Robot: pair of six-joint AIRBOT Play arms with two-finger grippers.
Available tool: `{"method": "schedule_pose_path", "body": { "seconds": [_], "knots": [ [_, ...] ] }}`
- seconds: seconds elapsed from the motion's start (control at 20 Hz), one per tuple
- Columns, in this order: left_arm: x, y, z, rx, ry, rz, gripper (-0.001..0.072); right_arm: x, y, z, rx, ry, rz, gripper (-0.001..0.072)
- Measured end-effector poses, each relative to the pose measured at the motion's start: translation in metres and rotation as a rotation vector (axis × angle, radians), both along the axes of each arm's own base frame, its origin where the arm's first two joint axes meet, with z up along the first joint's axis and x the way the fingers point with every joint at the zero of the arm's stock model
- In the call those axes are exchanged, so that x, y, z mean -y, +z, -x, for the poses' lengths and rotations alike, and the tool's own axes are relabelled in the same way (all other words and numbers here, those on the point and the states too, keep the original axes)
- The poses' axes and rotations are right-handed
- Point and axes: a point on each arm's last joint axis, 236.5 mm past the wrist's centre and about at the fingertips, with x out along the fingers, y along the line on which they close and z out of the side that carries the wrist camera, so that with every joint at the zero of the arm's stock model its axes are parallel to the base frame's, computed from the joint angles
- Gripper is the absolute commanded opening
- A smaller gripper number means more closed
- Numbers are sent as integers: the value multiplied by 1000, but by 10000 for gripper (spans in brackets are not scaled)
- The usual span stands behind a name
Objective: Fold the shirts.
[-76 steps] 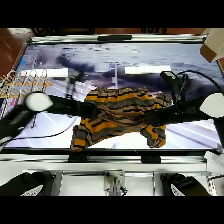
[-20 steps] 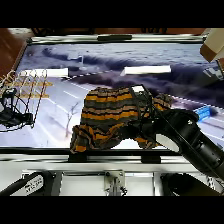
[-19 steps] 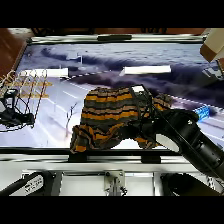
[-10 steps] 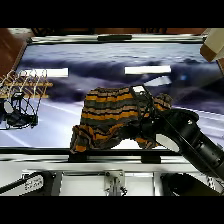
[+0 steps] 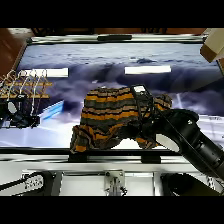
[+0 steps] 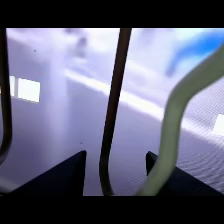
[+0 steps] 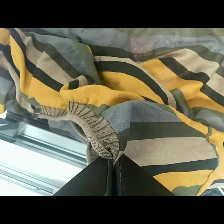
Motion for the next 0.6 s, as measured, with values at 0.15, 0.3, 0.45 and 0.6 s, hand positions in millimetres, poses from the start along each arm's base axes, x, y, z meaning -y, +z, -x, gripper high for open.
{"method": "schedule_pose_path", "body": {
  "seconds": [0.15,0.3,0.45,0.6],
  "knots": [
    [0,-2,1,-7,0,2,152,0,0,0,-1,-2,-1,50],
    [1,-2,2,-11,-3,5,47,-2,0,2,-10,-2,-9,50],
    [0,0,1,-10,-2,2,45,-3,0,4,-18,-2,-16,50],
    [-3,14,-10,32,-1,-11,44,-3,0,4,-18,-2,-17,50]
  ]
}}
